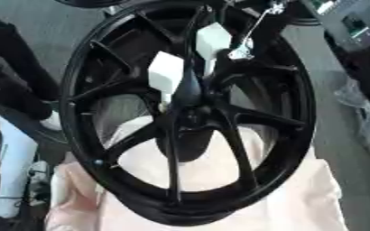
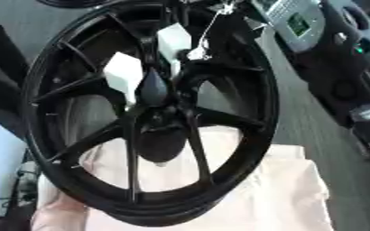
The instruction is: Pull the pin out of the wheel hub.
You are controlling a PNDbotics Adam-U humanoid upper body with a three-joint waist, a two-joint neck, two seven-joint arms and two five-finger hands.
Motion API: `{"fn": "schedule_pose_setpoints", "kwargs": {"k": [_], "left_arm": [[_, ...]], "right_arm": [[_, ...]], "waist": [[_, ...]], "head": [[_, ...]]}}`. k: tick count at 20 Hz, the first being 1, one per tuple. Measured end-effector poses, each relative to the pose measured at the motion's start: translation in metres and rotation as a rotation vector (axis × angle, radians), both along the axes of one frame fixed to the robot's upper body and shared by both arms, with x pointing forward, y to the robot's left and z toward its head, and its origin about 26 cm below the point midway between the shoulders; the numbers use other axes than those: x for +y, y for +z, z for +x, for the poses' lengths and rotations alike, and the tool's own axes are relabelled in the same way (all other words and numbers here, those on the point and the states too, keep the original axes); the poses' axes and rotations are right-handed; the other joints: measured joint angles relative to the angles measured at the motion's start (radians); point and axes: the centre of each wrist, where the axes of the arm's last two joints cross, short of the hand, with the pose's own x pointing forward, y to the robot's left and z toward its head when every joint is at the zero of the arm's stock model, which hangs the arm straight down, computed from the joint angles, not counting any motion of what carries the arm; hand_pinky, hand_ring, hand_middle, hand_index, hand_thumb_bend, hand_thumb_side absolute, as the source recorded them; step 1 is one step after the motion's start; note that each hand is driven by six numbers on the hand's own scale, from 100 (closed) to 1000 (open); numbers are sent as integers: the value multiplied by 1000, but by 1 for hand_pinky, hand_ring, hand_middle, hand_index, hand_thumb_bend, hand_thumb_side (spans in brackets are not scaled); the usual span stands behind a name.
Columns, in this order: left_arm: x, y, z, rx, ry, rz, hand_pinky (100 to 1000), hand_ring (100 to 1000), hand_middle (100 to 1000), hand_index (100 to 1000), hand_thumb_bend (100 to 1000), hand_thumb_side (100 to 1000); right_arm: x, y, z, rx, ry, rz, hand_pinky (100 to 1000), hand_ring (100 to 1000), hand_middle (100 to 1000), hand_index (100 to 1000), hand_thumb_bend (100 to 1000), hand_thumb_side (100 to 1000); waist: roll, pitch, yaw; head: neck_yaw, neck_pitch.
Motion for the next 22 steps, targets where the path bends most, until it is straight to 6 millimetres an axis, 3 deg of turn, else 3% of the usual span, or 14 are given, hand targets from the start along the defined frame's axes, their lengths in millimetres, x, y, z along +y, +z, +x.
{"fn": "schedule_pose_setpoints", "kwargs": {"k": [1, 15, 22], "left_arm": [[0, 0, 0, 0, 0, -1, 643, 746, 689, 693, 352, 732], [0, 0, 1, 12, 9, -4, 643, 746, 687, 690, 349, 733], [0, -1, 1, 14, 9, -4, 643, 738, 687, 690, 348, 734]], "right_arm": [[0, 0, 0, 0, 0, 0, 793, 667, 617, 759, 235, 338], [0, -3, -2, 62, 25, 36, 751, 602, 502, 656, 120, 234], [-3, 4, -5, 97, 44, 89, 689, 513, 375, 481, 100, 156]], "waist": [[0, 0, 0], [0, 0, 1], [0, 0, 1]], "head": [[0, 0], [-4, 1], [-6, 1]]}}
